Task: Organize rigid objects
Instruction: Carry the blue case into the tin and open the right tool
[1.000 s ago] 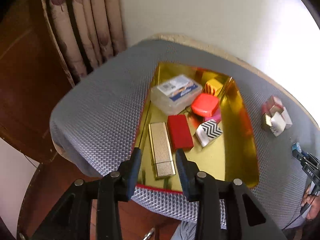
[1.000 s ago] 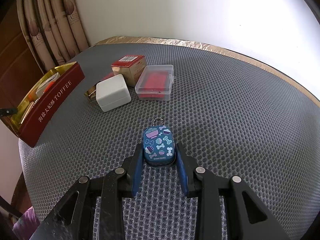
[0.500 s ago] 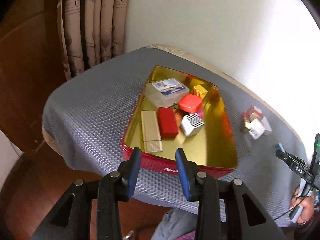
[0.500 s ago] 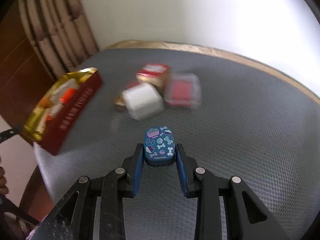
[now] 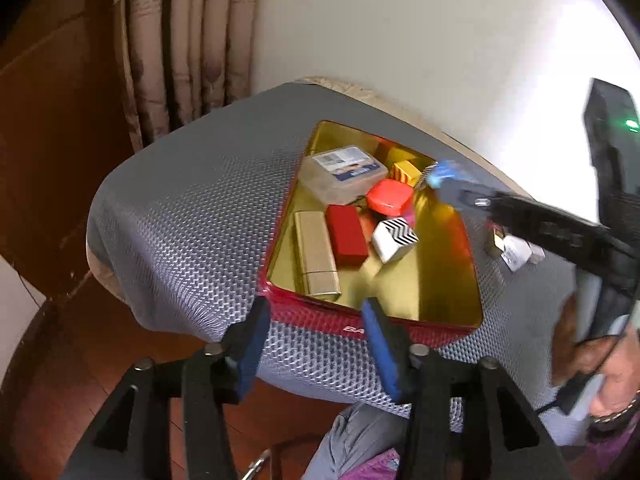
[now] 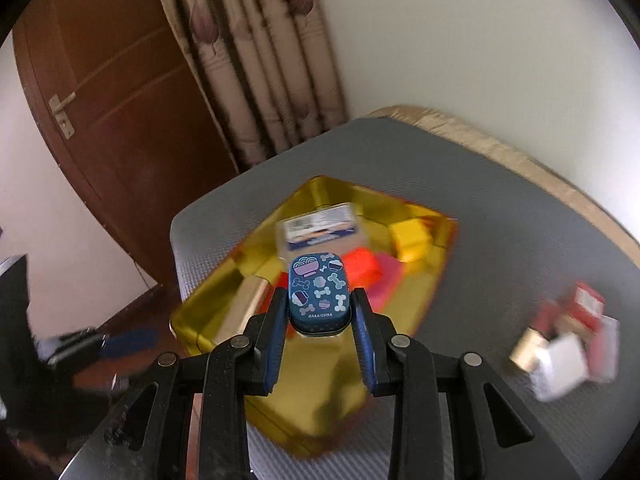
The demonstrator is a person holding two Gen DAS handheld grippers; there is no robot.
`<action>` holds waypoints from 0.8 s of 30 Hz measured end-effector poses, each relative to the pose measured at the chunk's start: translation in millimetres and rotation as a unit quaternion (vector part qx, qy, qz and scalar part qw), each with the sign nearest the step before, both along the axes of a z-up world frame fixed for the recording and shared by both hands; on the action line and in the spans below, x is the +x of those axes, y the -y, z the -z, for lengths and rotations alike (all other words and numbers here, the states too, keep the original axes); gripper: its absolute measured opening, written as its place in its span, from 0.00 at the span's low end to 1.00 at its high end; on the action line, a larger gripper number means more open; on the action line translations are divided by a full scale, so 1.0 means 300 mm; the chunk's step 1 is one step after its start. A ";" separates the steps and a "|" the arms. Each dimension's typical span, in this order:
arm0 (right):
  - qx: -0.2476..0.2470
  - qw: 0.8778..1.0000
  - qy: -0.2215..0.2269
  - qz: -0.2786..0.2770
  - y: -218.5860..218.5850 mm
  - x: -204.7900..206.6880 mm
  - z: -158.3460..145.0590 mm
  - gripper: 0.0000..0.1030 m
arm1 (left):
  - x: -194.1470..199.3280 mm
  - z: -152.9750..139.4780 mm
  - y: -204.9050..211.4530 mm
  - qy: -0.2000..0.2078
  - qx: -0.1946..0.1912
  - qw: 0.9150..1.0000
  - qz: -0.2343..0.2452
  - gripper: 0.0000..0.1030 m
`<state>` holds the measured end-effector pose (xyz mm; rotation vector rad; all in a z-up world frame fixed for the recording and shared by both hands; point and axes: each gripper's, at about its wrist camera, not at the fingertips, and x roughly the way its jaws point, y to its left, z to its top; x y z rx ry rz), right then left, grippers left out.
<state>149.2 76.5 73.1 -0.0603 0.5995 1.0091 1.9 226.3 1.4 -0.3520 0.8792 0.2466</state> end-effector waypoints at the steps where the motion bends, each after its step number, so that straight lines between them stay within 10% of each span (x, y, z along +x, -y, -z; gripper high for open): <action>1: -0.004 1.000 -0.002 -0.003 -0.035 0.008 0.007 0.28 | -0.002 -0.001 -0.007 -0.001 -0.003 1.000 -0.005 0.52; 15: -0.037 0.999 -0.007 -0.014 -0.224 0.029 0.054 0.39 | -0.005 -0.008 -0.004 0.011 0.013 1.000 -0.010 0.52; 24: 0.055 0.991 0.020 0.121 0.235 0.061 0.024 0.53 | -0.040 -0.015 -0.031 0.061 -0.050 0.997 -0.025 0.52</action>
